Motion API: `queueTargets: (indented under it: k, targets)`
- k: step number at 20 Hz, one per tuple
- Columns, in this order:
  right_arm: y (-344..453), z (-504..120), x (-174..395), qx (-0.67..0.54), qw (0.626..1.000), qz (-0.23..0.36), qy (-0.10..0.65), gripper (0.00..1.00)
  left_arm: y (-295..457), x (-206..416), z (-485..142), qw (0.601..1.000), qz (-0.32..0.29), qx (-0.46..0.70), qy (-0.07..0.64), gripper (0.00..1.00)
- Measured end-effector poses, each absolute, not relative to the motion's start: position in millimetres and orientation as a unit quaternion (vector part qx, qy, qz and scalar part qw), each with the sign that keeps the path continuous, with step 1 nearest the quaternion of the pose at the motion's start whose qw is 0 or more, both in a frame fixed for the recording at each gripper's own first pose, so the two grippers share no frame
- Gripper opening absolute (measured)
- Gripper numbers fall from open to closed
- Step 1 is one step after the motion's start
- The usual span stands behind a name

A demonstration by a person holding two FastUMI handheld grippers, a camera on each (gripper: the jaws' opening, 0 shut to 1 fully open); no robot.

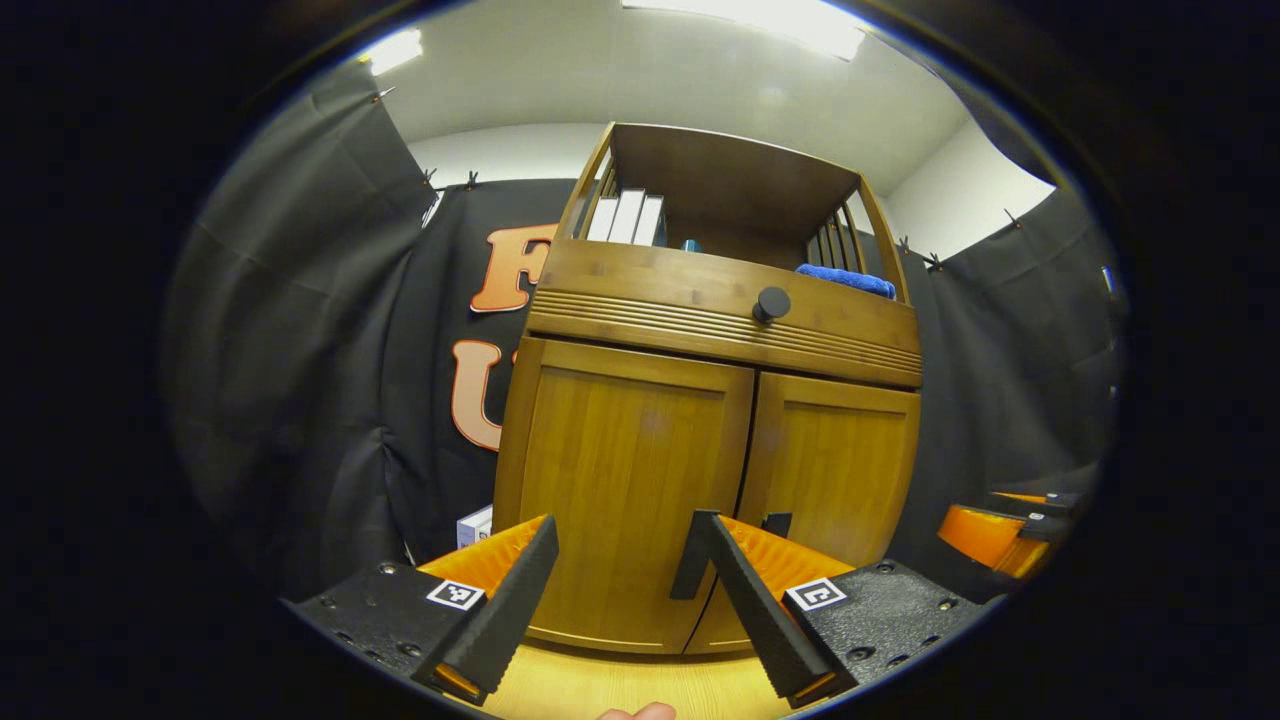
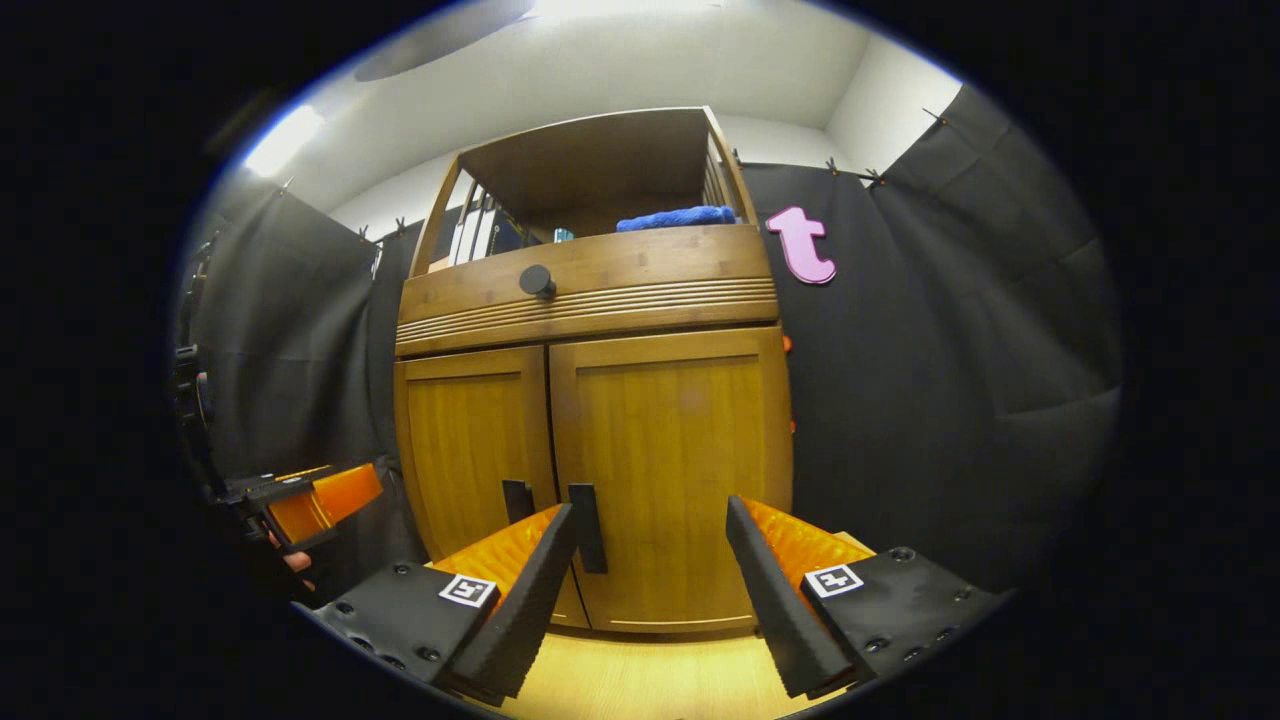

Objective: Open the right door of the double-door shoe cabinet with the right hand, and open the left door with the left hand.

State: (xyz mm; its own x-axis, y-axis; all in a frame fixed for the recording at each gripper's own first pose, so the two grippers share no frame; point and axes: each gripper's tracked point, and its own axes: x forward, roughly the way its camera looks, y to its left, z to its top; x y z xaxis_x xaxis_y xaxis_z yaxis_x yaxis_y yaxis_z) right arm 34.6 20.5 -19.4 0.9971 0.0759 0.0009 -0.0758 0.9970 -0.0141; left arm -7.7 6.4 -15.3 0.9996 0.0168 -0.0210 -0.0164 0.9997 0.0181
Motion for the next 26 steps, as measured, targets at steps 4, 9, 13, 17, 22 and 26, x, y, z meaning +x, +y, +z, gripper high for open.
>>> queueTargets:
  k: [4,9,13,17,22,26]
  targets:
    - [49,-57,101,-0.011,0.998,0.065,0.023,1.00,7,-17,-33,1.000,0.005,0.004,0.023,0.98]
    - [78,-111,194,-0.031,0.996,0.062,0.048,0.97,22,-32,-51,0.999,0.013,-0.005,0.038,0.92]
    - [76,-123,227,-0.035,0.997,0.045,0.047,0.95,38,-44,-48,0.999,0.026,0.017,0.028,0.94]
    - [72,-119,230,-0.048,0.998,0.022,0.027,1.00,47,-48,-50,0.999,0.039,0.022,0.029,0.95]
    - [79,-128,232,-0.049,0.998,0.019,0.031,0.76,47,-47,-52,0.998,0.040,0.020,0.033,0.98]
    - [88,-135,233,-0.008,0.998,0.044,0.049,0.49,44,-44,-57,0.998,0.038,0.012,0.040,0.98]
